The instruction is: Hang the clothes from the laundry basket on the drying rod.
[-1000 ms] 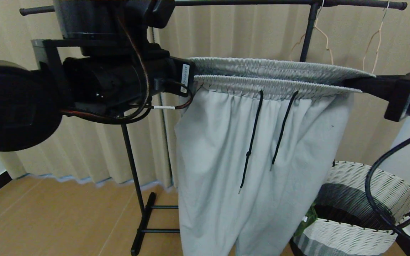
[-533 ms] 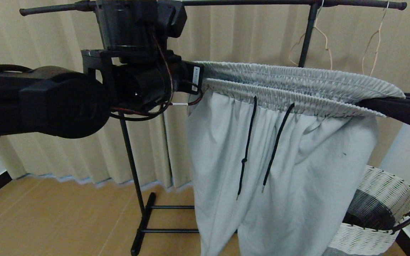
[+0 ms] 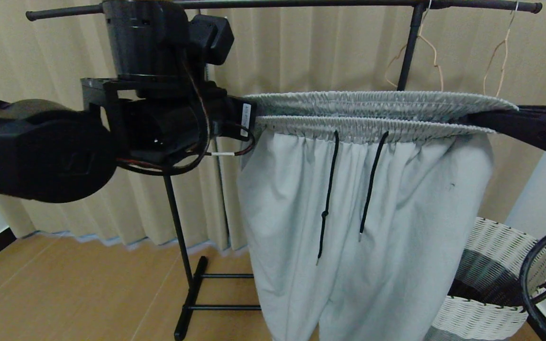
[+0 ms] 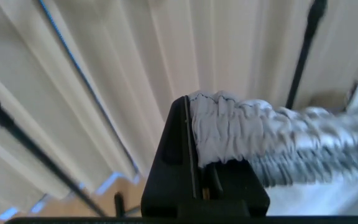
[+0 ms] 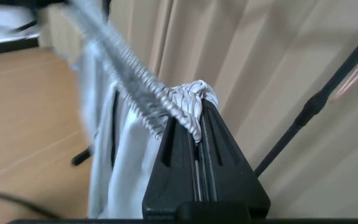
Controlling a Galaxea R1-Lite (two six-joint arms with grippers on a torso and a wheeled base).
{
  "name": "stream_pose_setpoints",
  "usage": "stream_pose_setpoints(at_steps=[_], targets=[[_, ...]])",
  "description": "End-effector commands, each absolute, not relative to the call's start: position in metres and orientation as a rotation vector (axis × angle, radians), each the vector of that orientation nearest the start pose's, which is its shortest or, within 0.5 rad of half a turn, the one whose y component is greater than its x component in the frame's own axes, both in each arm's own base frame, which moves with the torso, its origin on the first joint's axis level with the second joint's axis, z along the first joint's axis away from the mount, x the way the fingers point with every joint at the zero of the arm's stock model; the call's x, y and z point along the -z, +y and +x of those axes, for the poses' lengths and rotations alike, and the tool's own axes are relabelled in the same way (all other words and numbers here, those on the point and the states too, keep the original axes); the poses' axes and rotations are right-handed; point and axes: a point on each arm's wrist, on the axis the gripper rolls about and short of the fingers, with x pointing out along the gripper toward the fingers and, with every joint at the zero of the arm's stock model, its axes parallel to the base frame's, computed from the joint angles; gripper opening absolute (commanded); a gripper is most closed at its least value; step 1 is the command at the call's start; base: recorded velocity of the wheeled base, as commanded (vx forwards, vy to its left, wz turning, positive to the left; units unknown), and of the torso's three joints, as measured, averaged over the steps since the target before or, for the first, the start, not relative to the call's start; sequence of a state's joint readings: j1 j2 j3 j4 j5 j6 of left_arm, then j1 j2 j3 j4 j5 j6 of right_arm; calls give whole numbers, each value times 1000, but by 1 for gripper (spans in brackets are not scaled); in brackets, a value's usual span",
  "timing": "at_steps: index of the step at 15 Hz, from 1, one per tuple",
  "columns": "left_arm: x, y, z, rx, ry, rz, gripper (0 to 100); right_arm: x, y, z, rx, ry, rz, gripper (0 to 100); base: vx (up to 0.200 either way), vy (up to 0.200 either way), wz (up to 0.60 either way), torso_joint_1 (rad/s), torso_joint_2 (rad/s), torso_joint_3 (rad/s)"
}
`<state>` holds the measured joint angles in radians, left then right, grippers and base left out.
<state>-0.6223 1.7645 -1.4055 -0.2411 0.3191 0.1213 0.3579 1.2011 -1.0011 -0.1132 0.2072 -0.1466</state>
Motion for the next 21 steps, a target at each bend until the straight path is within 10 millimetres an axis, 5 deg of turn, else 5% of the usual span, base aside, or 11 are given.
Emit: stream_pose_setpoints(at_steps=[1,5,10,17,21], targets=[[-299,-174,254,329,79,172,0,-308,76,198,-558,61,-147,0,0,0,0,0,0,0],[-297,-147,210,460,100,178,0,-300,92,243,-555,-25,-142,0,0,0,0,0,0,0],[-295,-133,166,727,75,159,0,-305,103,267,-567,-88,-102,0,0,0,0,0,0,0],[-290,-137,167,728,78,203,0,-311,95,252,-534,-74,-92,0,0,0,0,0,0,0],[-298,-143,201,555,78,233,0,-327,77,214,-496,-29,-96,0,0,0,0,0,0,0]])
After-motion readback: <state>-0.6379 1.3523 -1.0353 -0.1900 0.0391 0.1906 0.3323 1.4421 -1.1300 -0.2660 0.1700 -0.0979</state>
